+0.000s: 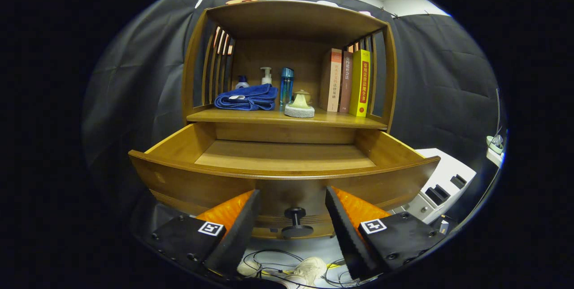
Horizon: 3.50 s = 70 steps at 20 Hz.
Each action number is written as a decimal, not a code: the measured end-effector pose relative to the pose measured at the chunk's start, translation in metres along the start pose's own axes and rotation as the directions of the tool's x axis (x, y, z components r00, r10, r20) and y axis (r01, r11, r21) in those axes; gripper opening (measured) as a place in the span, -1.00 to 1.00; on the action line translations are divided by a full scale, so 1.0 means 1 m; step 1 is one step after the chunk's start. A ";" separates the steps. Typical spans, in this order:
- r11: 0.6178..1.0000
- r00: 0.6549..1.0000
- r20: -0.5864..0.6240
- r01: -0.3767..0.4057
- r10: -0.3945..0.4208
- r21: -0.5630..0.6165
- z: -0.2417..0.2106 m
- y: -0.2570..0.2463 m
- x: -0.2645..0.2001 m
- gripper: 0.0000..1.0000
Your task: Pull open the drawer, take out the items inside it, and place them on the countertop above the cabinet.
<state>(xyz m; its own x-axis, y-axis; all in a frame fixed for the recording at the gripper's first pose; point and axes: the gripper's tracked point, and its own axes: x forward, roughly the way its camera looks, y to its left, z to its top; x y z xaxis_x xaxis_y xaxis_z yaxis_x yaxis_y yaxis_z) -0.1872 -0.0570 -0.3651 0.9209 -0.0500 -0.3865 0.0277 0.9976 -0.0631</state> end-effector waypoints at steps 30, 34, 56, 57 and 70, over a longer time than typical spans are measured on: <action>0.999 0.999 -0.040 0.011 -0.009 0.047 0.027 0.005 0.125 0.88; 0.998 0.998 -0.061 0.007 -0.003 0.057 0.021 0.011 0.142 0.87; 0.998 0.998 -0.059 -0.008 0.012 0.059 0.037 0.022 0.185 0.87; 0.998 0.999 -0.051 -0.012 0.015 0.054 0.044 0.024 0.182 0.87; 0.995 0.986 0.143 -0.089 0.082 0.037 0.219 0.044 0.087 0.86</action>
<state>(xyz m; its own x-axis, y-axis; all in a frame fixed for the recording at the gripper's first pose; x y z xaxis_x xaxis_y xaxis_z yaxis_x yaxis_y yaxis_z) -0.0210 -0.0071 -0.1998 0.9661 0.0396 -0.2553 -0.0395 0.9992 0.0058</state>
